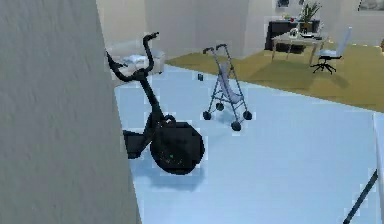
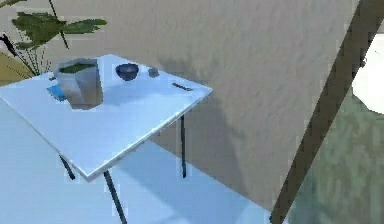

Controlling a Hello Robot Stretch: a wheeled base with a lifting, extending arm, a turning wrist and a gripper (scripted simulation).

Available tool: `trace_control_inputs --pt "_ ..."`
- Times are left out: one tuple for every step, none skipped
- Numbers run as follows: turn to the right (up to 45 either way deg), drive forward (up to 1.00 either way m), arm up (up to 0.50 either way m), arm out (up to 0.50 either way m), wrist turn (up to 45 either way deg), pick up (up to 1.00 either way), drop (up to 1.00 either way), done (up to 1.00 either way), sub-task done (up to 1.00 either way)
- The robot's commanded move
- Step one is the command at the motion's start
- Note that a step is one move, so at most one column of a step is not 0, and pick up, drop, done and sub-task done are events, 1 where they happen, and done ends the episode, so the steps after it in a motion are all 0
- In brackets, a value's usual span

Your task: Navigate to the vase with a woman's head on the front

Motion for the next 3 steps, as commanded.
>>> trace_control_inputs --pt "0.0 0.10 0.00 0.00 0.0 0.00 0.00 0.00 0.00" --pt "9.0 0.00 0.00 0.00 0.0 0.00 0.00 0.00 0.00" --pt "0.0 0.30 0.00 0.00 0.0 0.00 0.00 0.00 0.00"
